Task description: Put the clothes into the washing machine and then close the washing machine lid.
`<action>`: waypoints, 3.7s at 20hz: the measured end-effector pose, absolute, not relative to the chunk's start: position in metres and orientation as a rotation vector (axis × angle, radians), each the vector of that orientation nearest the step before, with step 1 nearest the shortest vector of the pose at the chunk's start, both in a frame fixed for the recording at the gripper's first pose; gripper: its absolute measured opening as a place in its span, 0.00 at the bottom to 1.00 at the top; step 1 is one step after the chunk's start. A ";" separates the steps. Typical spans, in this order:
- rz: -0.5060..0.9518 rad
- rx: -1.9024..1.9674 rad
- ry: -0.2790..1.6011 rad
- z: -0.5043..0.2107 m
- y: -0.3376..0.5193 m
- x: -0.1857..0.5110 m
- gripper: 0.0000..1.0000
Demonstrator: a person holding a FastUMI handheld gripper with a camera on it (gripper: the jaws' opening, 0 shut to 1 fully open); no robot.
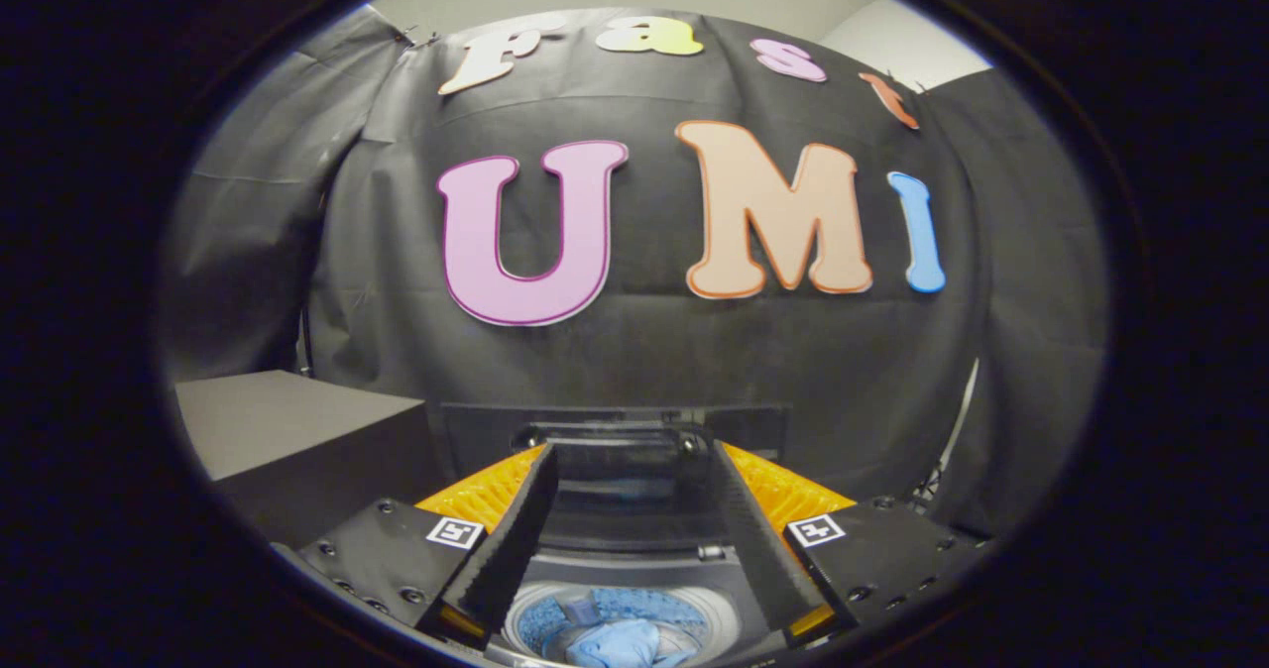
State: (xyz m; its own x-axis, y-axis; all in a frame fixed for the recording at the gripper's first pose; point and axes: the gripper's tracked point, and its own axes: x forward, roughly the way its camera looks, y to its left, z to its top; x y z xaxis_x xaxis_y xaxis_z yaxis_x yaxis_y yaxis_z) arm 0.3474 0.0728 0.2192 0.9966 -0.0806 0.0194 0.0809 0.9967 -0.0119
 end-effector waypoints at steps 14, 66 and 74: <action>-0.162 -0.053 0.082 0.205 0.104 0.518 0.96; -0.034 0.101 -0.043 0.049 -0.024 0.106 0.96; -0.018 0.100 0.013 -0.006 -0.014 0.086 0.95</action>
